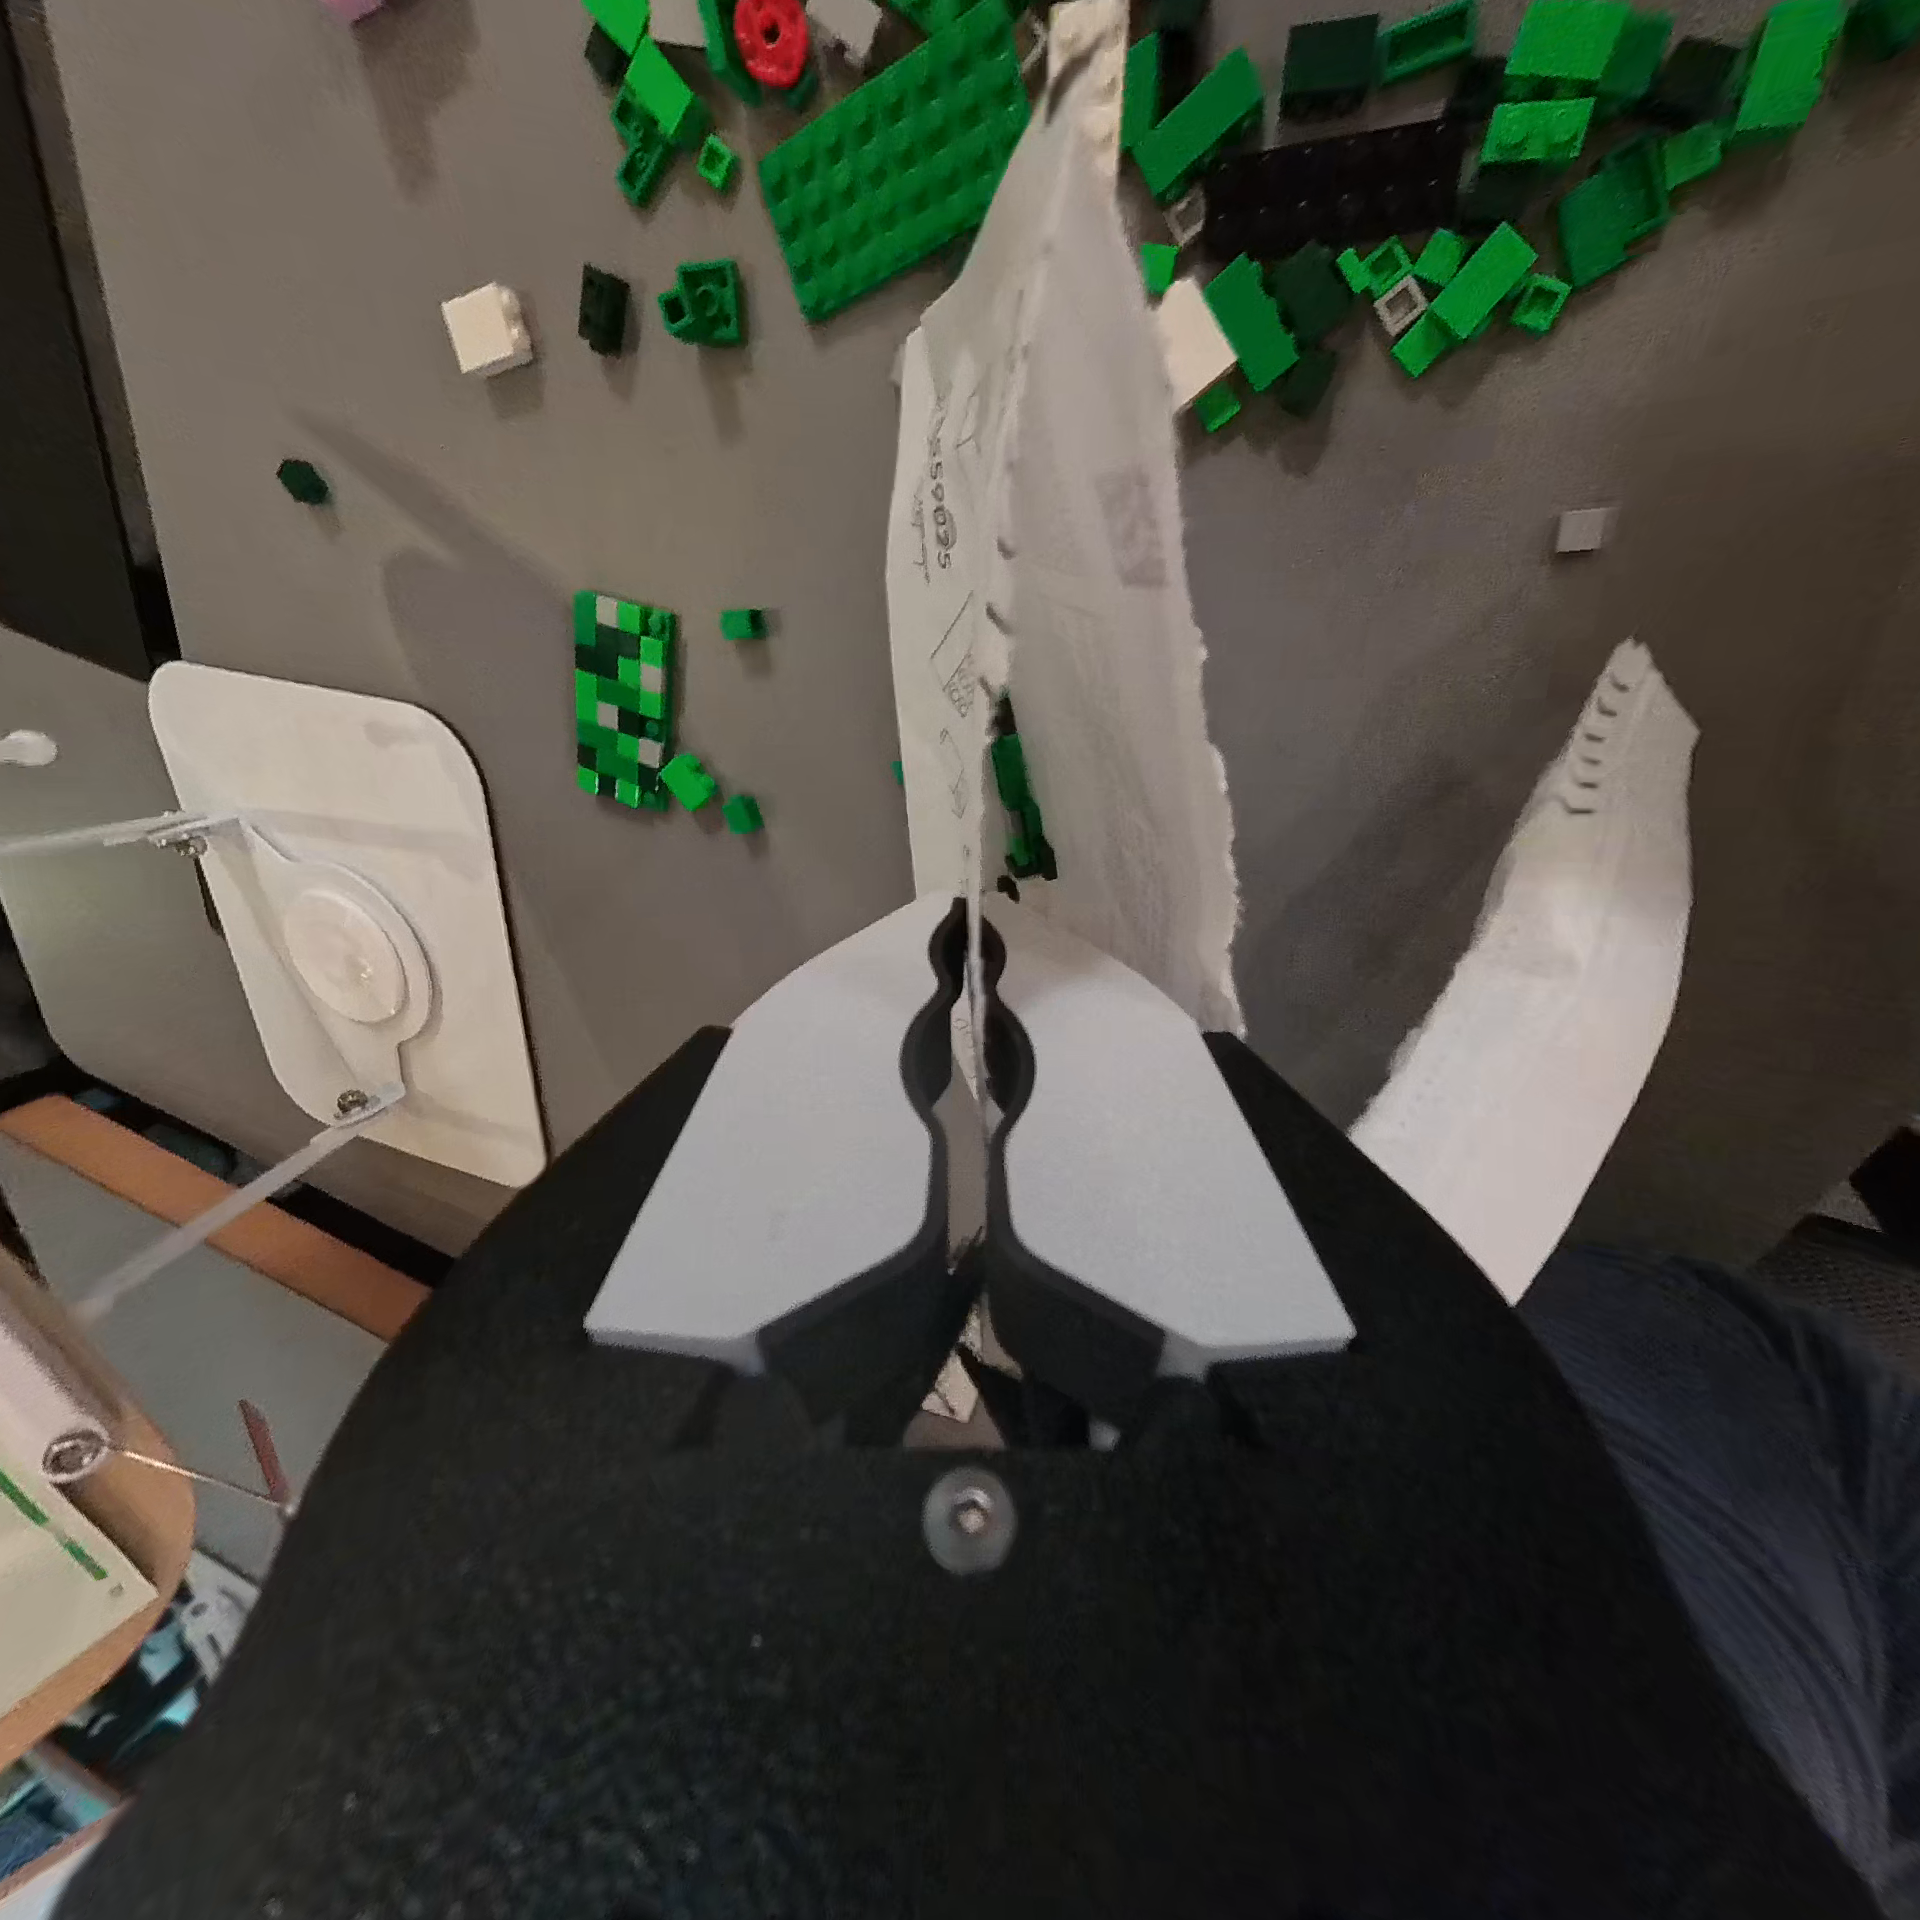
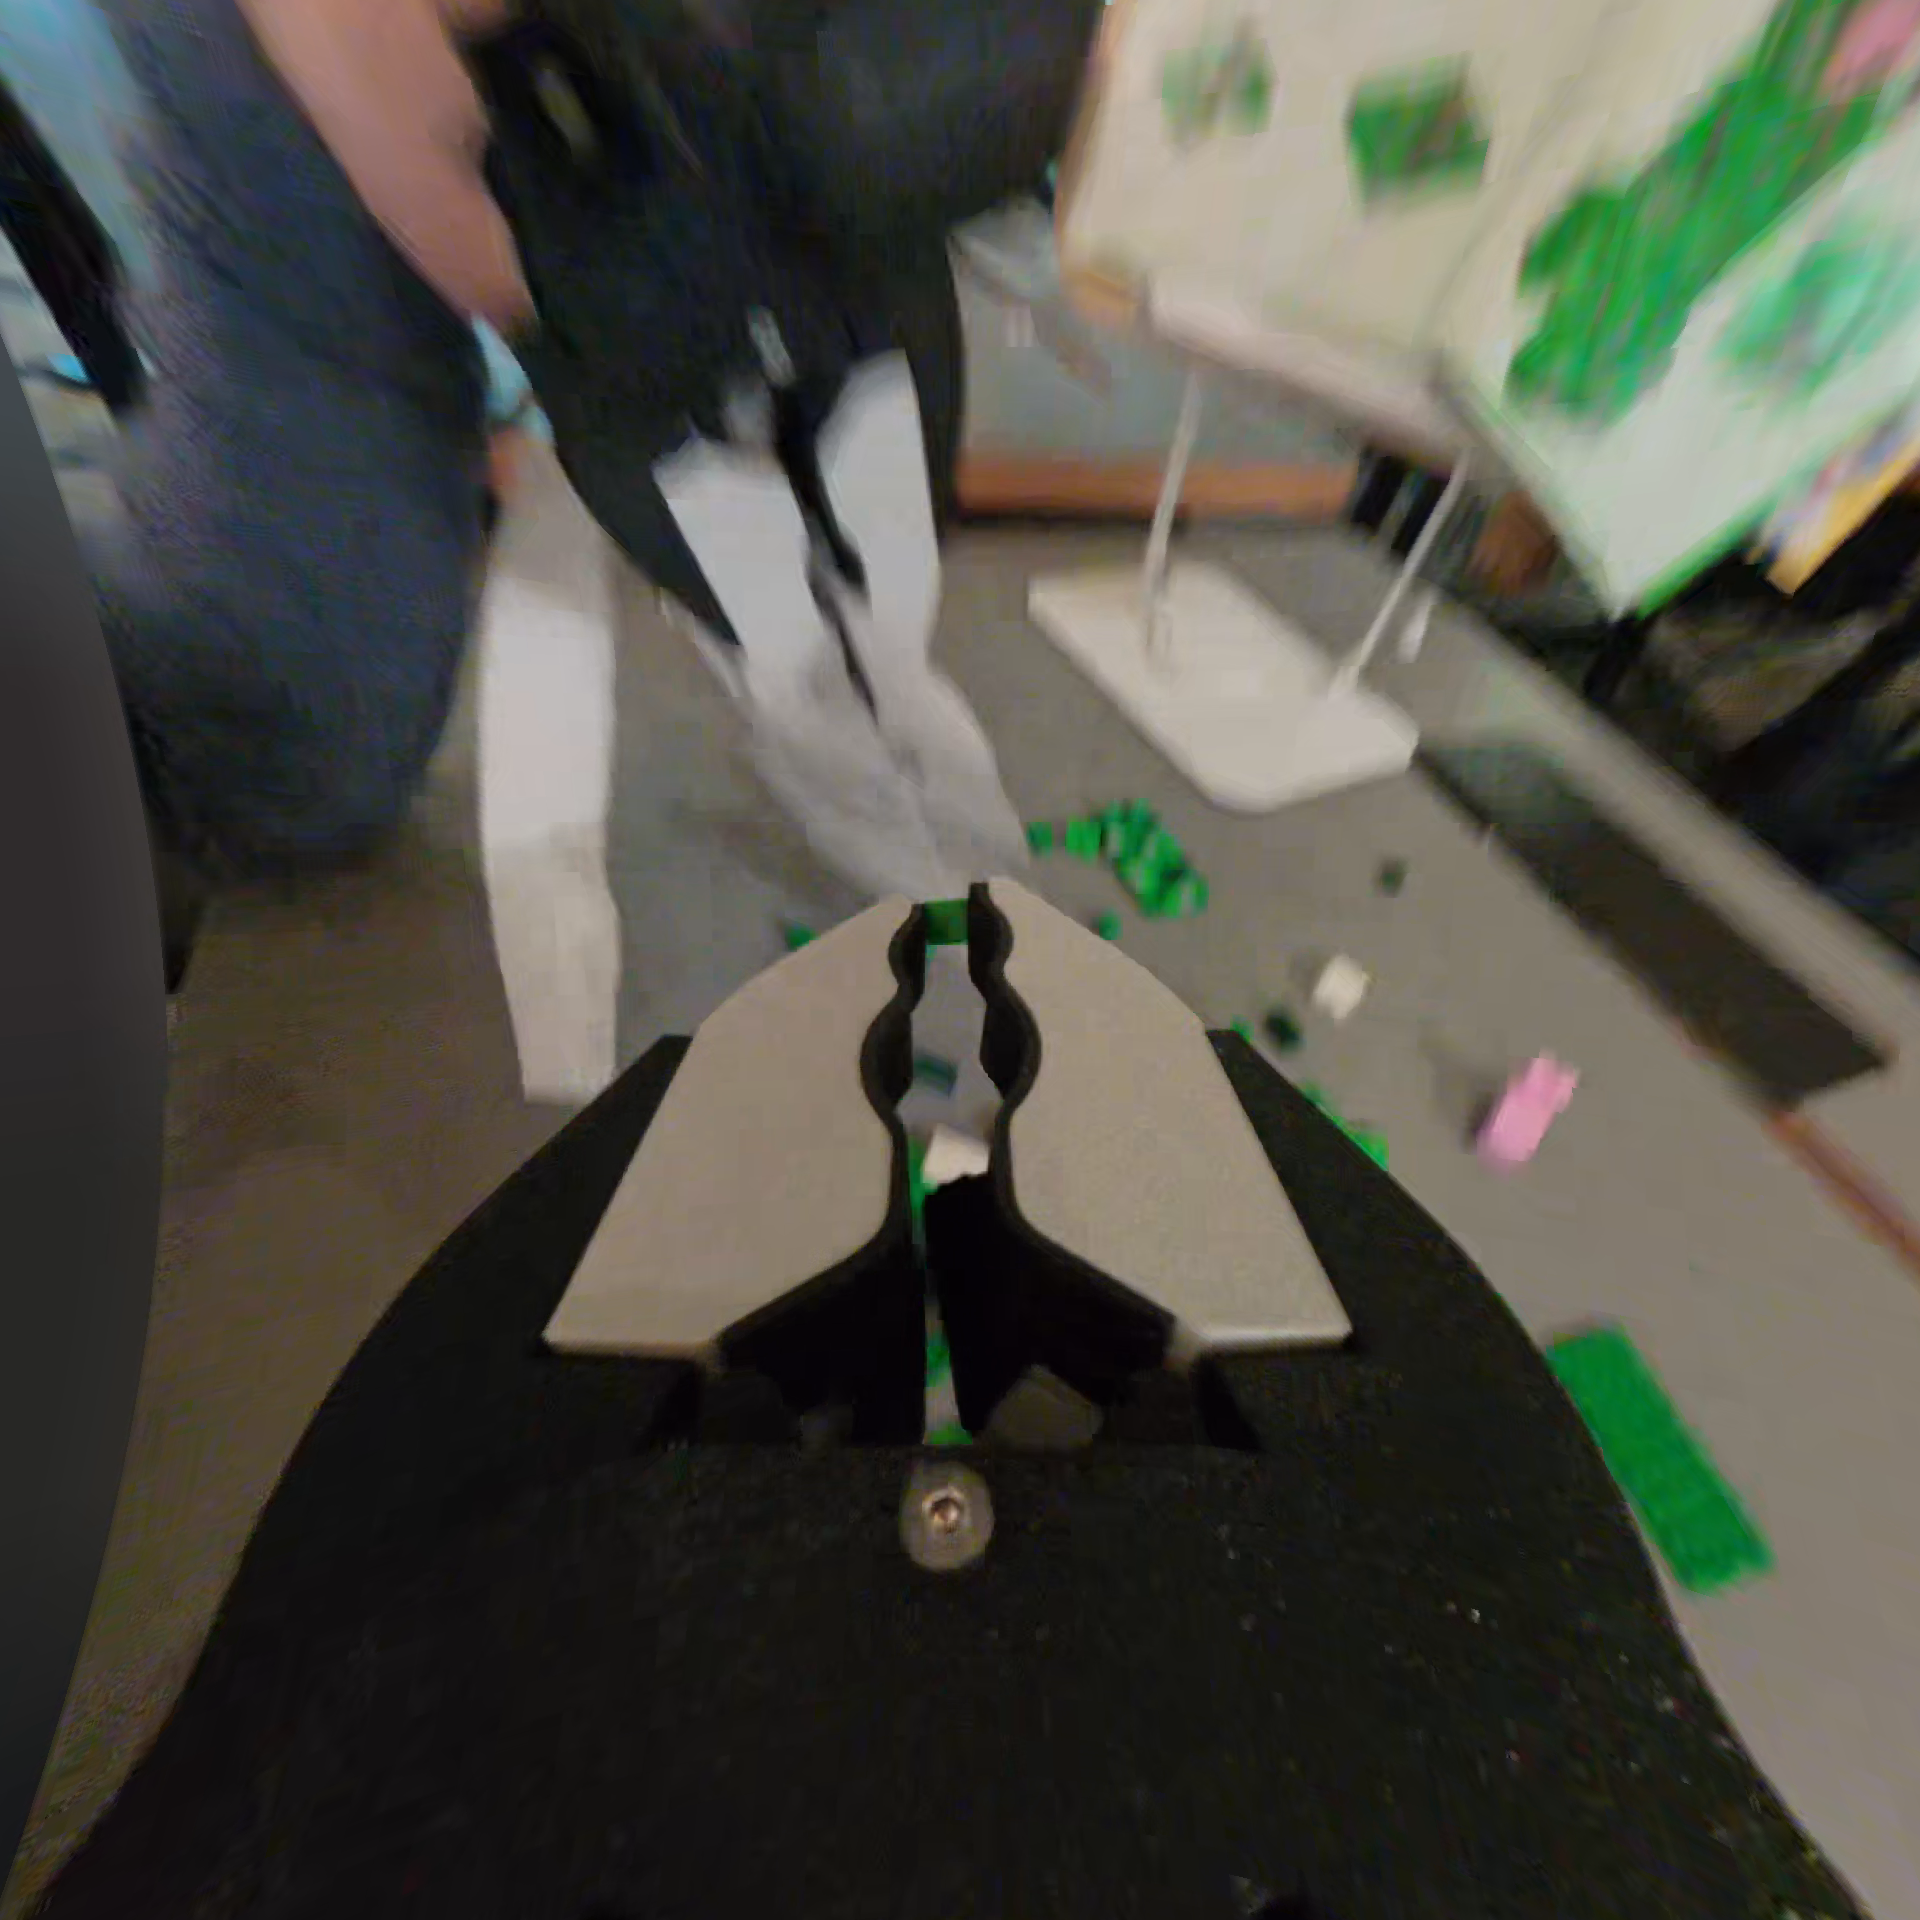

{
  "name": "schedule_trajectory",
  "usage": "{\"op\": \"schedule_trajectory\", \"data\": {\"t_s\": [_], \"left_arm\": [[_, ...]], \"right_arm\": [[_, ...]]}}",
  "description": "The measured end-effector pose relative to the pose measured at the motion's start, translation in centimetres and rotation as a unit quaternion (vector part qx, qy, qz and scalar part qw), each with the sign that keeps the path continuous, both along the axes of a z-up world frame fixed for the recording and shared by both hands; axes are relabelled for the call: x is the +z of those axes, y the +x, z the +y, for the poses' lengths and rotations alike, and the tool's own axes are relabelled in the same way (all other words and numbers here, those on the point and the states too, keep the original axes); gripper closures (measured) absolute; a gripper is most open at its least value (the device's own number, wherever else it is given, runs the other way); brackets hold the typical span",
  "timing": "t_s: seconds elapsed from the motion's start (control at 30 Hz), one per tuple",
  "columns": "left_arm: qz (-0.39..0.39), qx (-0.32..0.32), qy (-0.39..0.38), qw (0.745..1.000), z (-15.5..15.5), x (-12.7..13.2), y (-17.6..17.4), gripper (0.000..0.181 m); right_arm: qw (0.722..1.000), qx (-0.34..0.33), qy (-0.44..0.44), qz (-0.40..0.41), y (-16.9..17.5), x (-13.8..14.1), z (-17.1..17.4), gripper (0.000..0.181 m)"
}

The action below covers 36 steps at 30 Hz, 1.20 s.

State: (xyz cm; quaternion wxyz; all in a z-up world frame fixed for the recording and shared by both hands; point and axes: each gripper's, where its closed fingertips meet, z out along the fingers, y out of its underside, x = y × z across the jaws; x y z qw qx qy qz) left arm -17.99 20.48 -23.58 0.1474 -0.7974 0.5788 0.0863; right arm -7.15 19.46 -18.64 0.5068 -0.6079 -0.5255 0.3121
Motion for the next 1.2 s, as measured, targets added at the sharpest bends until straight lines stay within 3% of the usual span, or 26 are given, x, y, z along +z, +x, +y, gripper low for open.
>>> {"op": "schedule_trajectory", "data": {"t_s": [0.07,0.13,0.33,0.43,0.67,0.83,1.0,1.07,1.2], "left_arm": [[0.007,-0.010,-0.001,1.000,0.0,-0.2,0.5,0.181],[0.011,-0.016,-0.002,1.000,-0.1,-0.4,0.9,0.181],[0.010,-0.024,0.001,1.000,-0.2,-0.3,1.3,0.181],[0.009,-0.025,0.001,1.000,-0.2,-0.3,1.3,0.181],[0.014,-0.032,0.000,0.999,-0.3,-0.4,1.5,0.181],[0.013,-0.045,0.006,0.999,-0.4,-0.3,2.0,0.181],[0.010,-0.034,0.004,0.999,-0.2,-0.2,1.4,0.181],[0.002,-0.023,0.004,1.000,0.0,-0.1,0.9,0.181],[-0.005,0.000,0.002,1.000,0.4,0.0,-0.1,0.181]], "right_arm": [[0.998,0.000,0.058,0.030,-1.8,2.7,-1.1,0.174],[0.996,-0.002,0.091,0.019,-3.4,3.1,-1.6,0.174],[0.991,-0.020,0.116,-0.063,-5.0,0.8,-0.8,0.173],[0.990,-0.030,0.119,-0.071,-5.1,0.6,-0.6,0.159],[0.989,-0.053,0.114,-0.075,-4.5,0.5,0.2,0.151],[0.985,-0.109,0.107,-0.080,-2.2,0.7,1.9,0.144],[0.973,-0.196,0.100,-0.068,4.1,1.4,4.0,0.150],[0.972,-0.211,0.062,-0.085,6.9,-0.4,4.9,0.150],[0.974,-0.174,-0.053,-0.138,9.9,-7.1,5.5,0.153]]}}
